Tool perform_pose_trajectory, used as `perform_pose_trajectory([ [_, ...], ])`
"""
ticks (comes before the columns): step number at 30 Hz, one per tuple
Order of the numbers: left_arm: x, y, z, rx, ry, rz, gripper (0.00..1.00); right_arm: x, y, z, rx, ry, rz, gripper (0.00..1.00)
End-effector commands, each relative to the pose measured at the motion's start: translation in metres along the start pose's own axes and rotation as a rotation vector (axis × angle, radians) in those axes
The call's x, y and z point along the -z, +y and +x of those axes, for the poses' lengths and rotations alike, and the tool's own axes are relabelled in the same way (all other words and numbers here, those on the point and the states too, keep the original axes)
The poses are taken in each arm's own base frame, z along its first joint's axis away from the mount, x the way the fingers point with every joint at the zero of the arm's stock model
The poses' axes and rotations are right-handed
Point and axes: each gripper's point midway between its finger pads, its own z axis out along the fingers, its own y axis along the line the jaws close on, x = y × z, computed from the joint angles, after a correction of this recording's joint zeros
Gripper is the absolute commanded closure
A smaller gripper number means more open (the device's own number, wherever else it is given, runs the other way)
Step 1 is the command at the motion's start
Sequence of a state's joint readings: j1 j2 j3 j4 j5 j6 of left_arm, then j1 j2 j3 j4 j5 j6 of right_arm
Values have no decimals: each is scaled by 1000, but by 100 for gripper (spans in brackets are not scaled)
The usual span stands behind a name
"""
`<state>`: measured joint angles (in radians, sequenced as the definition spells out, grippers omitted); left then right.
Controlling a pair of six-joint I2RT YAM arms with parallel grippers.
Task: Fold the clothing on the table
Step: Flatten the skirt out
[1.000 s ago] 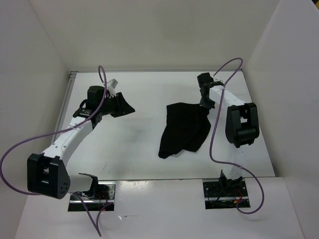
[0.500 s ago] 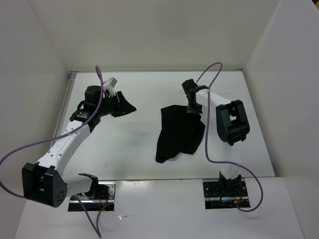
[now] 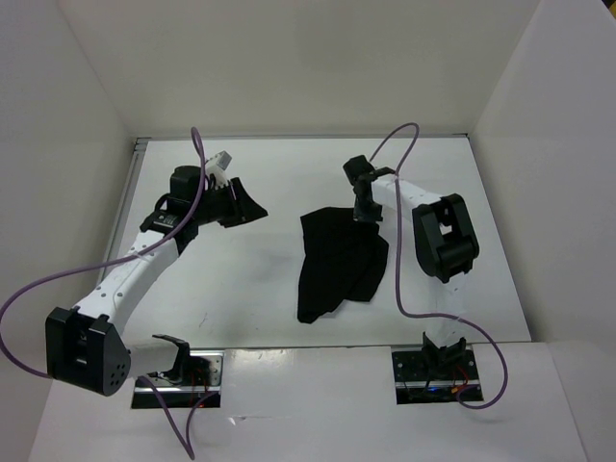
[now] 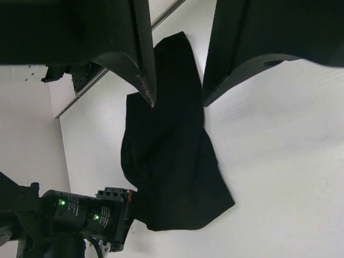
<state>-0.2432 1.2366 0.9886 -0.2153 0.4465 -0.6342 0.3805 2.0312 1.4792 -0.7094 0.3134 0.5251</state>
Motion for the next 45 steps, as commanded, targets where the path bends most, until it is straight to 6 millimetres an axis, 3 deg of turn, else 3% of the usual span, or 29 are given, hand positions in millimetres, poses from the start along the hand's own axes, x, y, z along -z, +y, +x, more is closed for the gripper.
perform_pose_trajectory([
  [1, 2, -13, -20, -34, -56, 23, 52, -3, 17, 9, 24, 14, -47, 100],
  [6, 4, -4, -17, -38, -87, -8, 51, 2, 38, 16, 67, 2, -74, 100],
  [10, -2, -4, -26, -57, -128, 6, 48, 7, 39, 17, 84, 0, -78, 100],
  [14, -33, -3, -26, -67, -65, 77, 46, 9, 41, 25, 95, 12, -88, 100],
  [16, -45, -2, -25, -72, -29, 100, 46, 15, 55, 35, 126, 24, -122, 100],
  [17, -57, 2, -17, -59, 12, 102, 46, 17, 59, 38, 137, 24, -127, 100],
  [19, -68, 8, -10, -74, 40, 94, 46, 22, 76, 44, 173, 15, -148, 100],
  [21, -72, 17, -10, -80, 38, 64, 46, 17, 79, 58, 204, 42, -135, 100],
  [24, -81, 48, 7, -51, 66, -43, 46, 17, 77, 58, 197, 44, -122, 100],
  [28, -91, 75, 23, 46, 69, -132, 53, 14, 69, 52, 177, 39, -105, 100],
  [32, -88, 104, 43, 127, 99, -268, 60, 10, 61, 45, 160, 30, -83, 100],
  [34, -83, 119, 65, 150, 134, -335, 60, 9, 59, 48, 163, 37, -78, 100],
  [39, -86, 126, 93, 232, 187, -319, 56, 6, 53, 44, 146, 38, -71, 100],
  [45, -111, 109, 115, 249, 244, -226, 55, 4, 47, 46, 143, 53, -57, 100],
])
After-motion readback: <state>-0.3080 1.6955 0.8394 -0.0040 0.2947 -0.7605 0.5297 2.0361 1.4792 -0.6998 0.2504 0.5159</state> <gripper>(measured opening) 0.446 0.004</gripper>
